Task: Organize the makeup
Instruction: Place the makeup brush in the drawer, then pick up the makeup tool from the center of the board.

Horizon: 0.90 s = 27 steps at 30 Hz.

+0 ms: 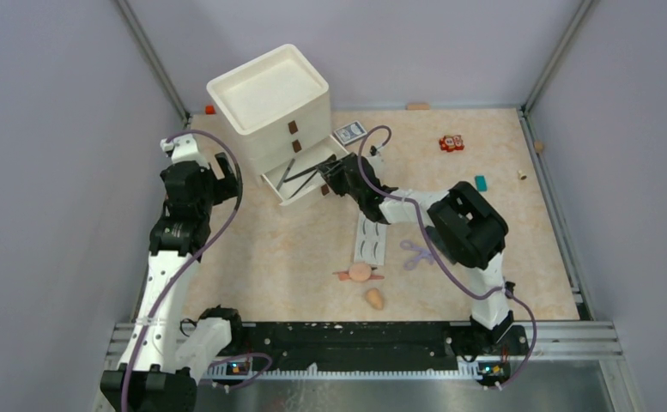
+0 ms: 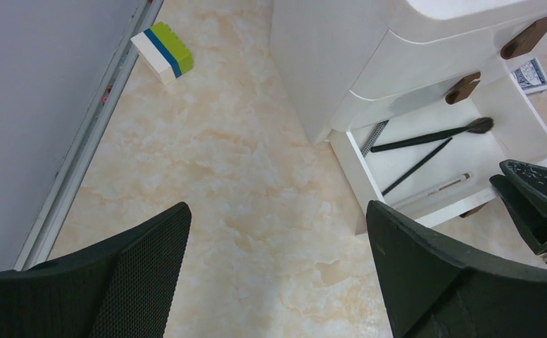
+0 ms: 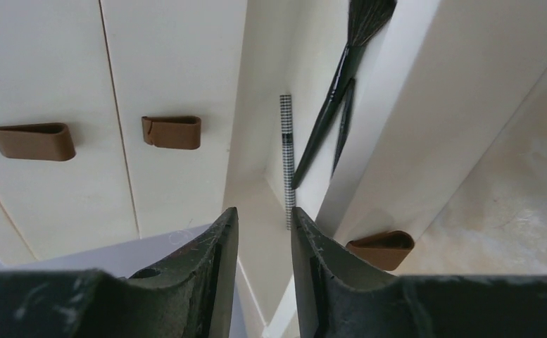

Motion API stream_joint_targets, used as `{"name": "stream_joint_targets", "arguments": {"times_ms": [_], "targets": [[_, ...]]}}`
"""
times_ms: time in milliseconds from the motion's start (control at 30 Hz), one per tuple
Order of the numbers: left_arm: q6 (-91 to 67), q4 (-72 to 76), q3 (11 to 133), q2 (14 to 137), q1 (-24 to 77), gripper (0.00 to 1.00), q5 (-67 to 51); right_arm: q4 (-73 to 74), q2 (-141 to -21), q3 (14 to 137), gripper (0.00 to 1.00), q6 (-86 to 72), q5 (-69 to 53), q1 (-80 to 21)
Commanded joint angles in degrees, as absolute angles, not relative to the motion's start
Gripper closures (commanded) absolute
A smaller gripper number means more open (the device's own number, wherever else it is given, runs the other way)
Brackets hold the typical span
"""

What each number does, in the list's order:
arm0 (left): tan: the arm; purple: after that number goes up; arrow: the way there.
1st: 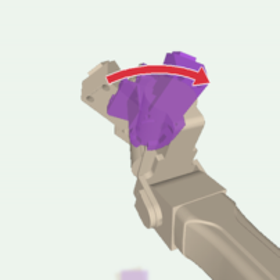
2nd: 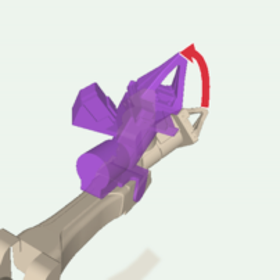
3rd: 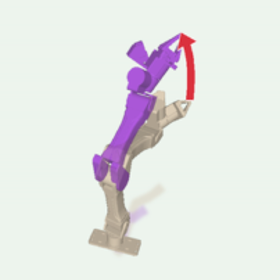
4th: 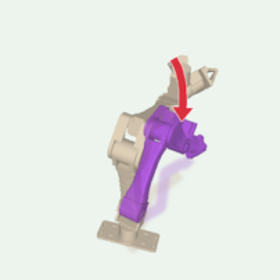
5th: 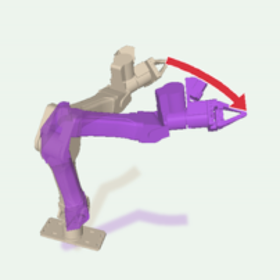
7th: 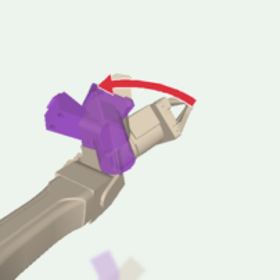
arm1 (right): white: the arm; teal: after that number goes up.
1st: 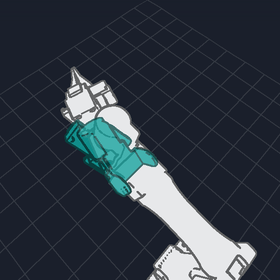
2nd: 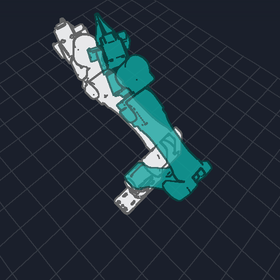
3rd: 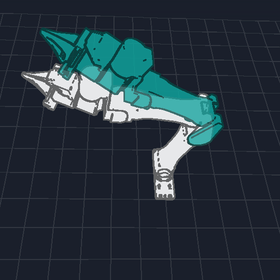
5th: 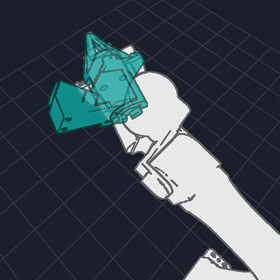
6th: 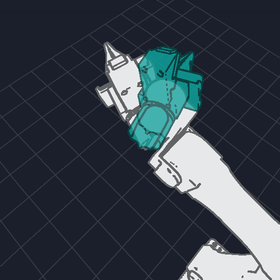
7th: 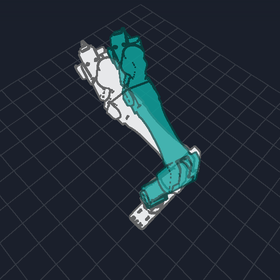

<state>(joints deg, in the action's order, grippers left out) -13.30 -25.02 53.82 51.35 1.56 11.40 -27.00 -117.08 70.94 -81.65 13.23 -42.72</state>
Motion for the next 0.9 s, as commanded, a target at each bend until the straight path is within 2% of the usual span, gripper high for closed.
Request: {"name": "stream_joint_targets", "arguments": {"times_ms": [0, 133, 233, 400, 500, 633, 867], "targets": [[-12.57, -22.16, 53.55, 50.11, 1.57, 0.01, 11.02, -25.36, -111.68, 72.44, 0.67, -74.88, 16.52, -42.63], [-12.57, -22.15, 53.43, 50.03, 1.58, 0.01, 10.29, -22.84, -106.42, 71.36, 0.67, -63.02, 16.52, -42.63], [-12.13, -21.92, 53.38, 49.68, 1.89, 0.01, 9.49, -22.93, -100.1, 65.85, 0.68, -58.42, 16.38, -42.14], [-12.0, -21.8, 53.44, 50.36, 2.01, 0.01, 7.94, -23.29, -91.18, 58.62, 0.68, -42.91, 6.73, -41.75], [-11.78, -22.49, 53.33, 50.19, 2.13, 0.01, 6.75, -13.5, -86.48, 57.65, 0.67, -34.24, 3.08, -41.75], [-11.61, -23.59, 53.6, 50.74, 2.11, 0.01, 6.72, 1.32, -81.64, 56.91, 0.61, -22.59, -1.2, -41.82], [-11.05, -24.13, 53.43, 52.55, 2.16, 0.01, 6.72, 19.82, -80.36, 58.08, 0.58, -8.71, -9.37, -43.92]]}}
